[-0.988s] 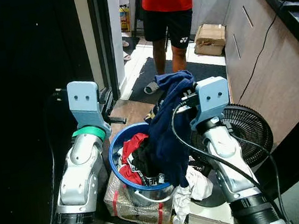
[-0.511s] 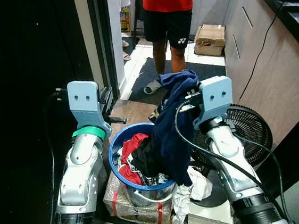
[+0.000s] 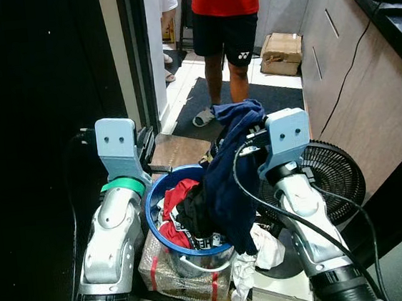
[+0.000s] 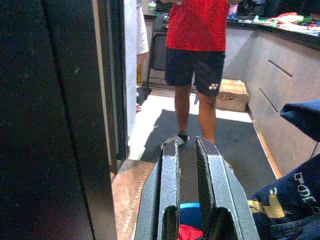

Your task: Clothes washing

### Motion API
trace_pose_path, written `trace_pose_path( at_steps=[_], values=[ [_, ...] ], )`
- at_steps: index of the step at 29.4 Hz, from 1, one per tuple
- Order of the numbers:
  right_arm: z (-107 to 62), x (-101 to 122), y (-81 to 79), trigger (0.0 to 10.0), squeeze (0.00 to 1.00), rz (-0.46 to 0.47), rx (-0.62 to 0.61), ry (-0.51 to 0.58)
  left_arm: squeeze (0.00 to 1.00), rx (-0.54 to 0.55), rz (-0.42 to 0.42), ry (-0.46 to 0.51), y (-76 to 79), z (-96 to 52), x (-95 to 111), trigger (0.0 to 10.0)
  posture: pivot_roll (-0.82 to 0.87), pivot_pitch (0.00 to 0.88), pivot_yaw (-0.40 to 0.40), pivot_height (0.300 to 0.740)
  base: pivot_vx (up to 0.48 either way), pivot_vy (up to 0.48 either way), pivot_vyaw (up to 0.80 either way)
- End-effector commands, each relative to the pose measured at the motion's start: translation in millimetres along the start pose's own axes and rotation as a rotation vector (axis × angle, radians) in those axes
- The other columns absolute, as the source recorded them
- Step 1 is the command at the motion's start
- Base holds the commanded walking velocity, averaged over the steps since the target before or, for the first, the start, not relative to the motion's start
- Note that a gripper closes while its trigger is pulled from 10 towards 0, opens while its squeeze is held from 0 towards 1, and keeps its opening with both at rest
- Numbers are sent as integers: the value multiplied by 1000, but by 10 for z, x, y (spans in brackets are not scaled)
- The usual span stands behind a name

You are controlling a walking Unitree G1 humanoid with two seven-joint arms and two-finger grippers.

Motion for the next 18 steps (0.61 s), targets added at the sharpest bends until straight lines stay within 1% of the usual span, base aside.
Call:
trace_pose_path(
  at_steps=[1,13,18],
  values=[
    [13,20,-12,10000,0,1,6,17,0,5,-9,-17,-1,-26,-38,10000,149,0,-34,740,0,0,0],
    [2,0,1,10000,0,-9,5,11,0,-7,-7,-19,41,-17,-46,10000,141,0,-28,740,0,0,0],
    [-3,-14,1,10000,0,-13,4,8,0,-9,-5,-18,36,-20,-46,10000,142,0,-27,740,0,0,0]
  ],
)
Point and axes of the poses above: a point about 5 cm out from each wrist's last joint towards the gripper, its own z axis pointing out of the wrist towards the gripper, its own x axis along the axis of the wrist's last joint, y = z × x, the point moved 3 cm from there along z, pointing out of the wrist towards the gripper, and after that the axes turned 7 degrees about z, right-handed, at the moved point
